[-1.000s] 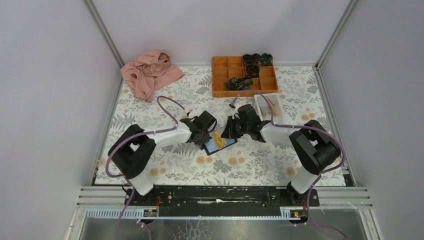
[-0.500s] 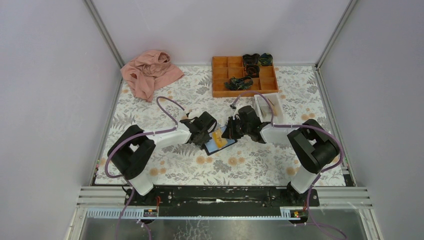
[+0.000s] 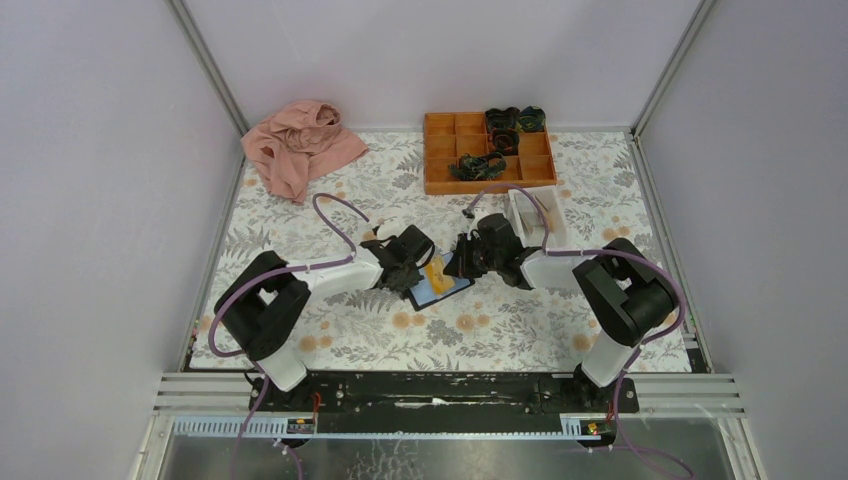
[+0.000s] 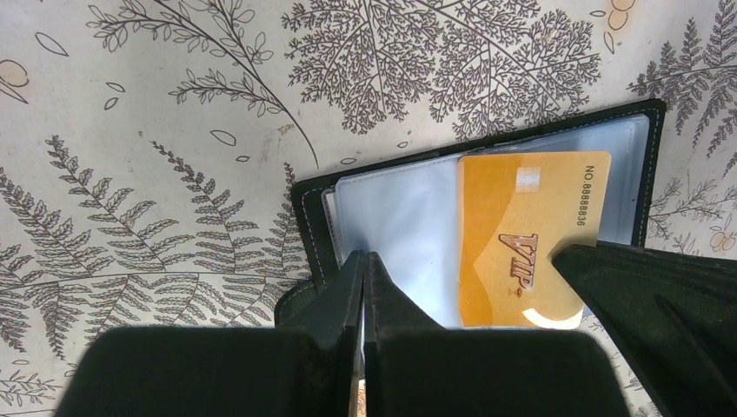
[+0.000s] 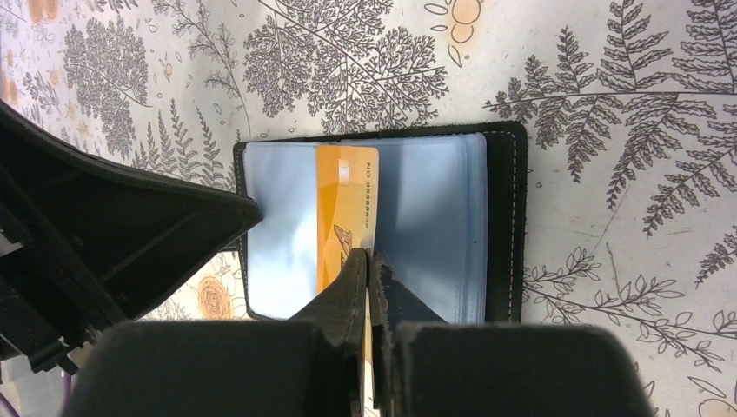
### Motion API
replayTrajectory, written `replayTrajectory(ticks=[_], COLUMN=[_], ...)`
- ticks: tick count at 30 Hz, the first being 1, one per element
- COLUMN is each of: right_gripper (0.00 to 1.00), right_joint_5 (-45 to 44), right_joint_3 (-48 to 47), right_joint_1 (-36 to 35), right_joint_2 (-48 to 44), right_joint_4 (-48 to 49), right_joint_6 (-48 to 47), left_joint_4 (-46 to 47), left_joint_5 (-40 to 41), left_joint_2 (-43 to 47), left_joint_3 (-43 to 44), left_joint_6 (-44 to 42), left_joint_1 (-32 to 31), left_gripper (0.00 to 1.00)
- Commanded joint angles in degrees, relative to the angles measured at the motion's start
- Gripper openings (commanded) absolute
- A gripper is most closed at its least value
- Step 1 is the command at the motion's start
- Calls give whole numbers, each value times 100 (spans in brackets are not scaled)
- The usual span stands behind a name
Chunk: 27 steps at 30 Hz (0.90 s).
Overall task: Put the credit cards into the card holder
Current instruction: Insert the credit card into the card holder.
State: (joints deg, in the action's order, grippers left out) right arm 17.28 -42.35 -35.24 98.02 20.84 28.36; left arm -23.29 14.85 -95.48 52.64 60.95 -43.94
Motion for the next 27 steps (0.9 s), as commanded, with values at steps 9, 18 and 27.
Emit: replayTrajectory(ticks=[9, 18, 27], right_gripper=[0, 0, 0], right_joint_5=[-189, -14, 136], right_joint_3=[253, 227, 327], right_joint_1=[-71, -138, -176], right_joint_2=[323, 334, 159], right_joint_4=[36, -100, -404], right_joint_6=[-14, -79, -228], left_joint_4=[-791, -796, -841], left_joint_5=[-22, -9, 17], left_joint_2=[-158, -203, -287], left_joint_3=[-228, -166, -63], left_joint_6=[39, 49, 40], left_joint_1=[-148, -180, -190], left_gripper=[0, 0, 0])
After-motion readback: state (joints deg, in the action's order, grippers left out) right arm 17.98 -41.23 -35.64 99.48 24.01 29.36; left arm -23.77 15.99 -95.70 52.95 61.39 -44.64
